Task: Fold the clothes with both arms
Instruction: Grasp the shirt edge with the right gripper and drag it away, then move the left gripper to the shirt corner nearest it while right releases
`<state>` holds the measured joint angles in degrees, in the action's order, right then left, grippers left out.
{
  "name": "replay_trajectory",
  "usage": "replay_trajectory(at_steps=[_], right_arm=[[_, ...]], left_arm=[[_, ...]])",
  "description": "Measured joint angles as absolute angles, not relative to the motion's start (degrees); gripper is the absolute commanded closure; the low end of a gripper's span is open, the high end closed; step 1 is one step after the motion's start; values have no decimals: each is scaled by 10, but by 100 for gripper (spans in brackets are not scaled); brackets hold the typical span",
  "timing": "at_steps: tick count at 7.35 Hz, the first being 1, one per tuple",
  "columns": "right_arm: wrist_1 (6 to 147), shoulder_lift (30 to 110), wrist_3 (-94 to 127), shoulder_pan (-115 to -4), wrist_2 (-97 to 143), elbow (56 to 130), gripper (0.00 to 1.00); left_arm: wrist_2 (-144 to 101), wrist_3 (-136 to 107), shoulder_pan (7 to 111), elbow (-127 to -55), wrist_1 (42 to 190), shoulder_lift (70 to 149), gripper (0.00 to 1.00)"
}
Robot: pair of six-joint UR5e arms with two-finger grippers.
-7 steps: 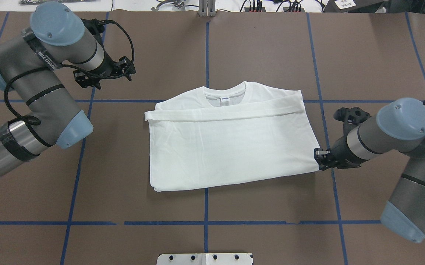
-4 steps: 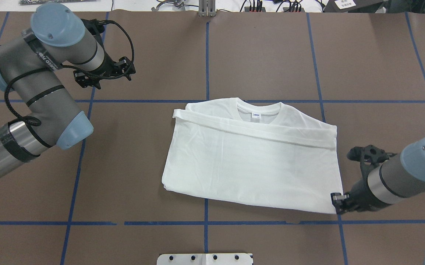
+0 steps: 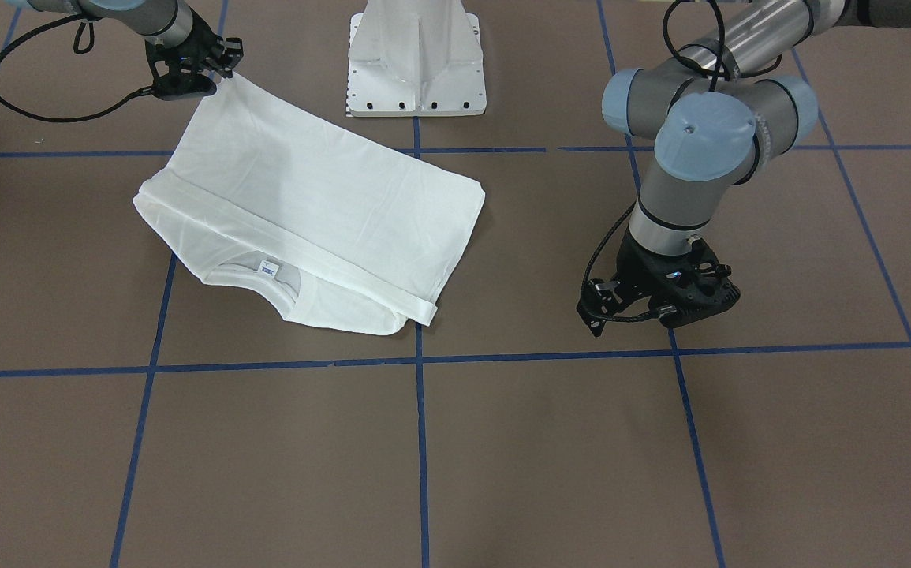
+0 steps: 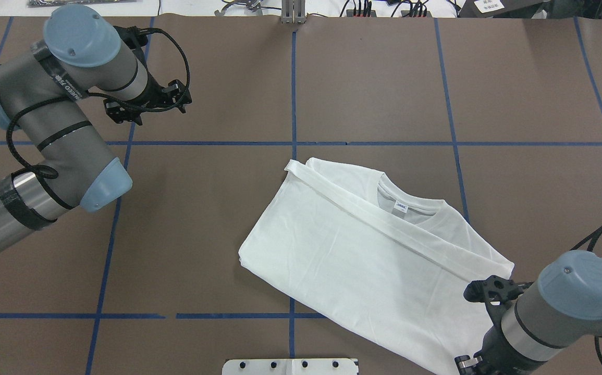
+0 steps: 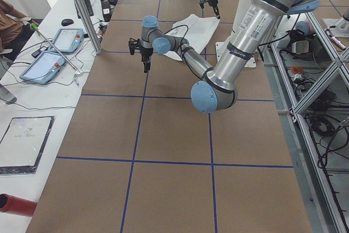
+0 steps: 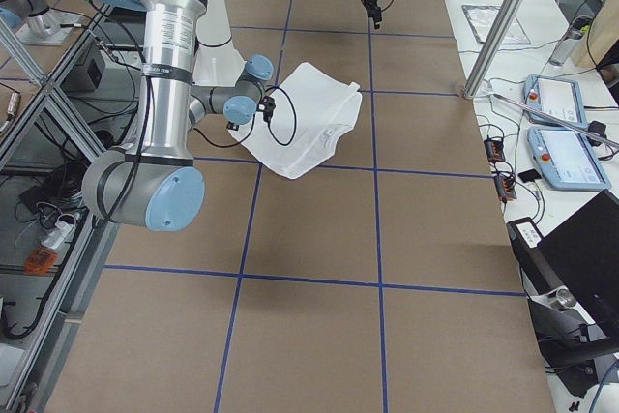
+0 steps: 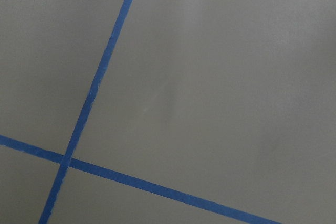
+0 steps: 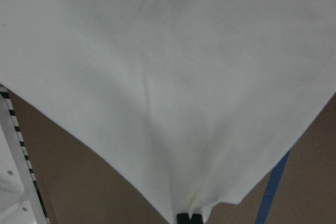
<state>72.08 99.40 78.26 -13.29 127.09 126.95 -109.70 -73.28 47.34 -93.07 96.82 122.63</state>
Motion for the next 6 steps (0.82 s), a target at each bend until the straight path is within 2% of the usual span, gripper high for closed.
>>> replay_trajectory(at_steps=[3, 6], right_arm=[[720, 940, 804, -113, 1259, 1261, 0], [720, 880, 804, -195, 1223, 1256, 0]], left_arm=[[-1104, -729, 465, -936, 970, 1227, 0], [-1137, -762, 413, -980, 970, 1227, 0]])
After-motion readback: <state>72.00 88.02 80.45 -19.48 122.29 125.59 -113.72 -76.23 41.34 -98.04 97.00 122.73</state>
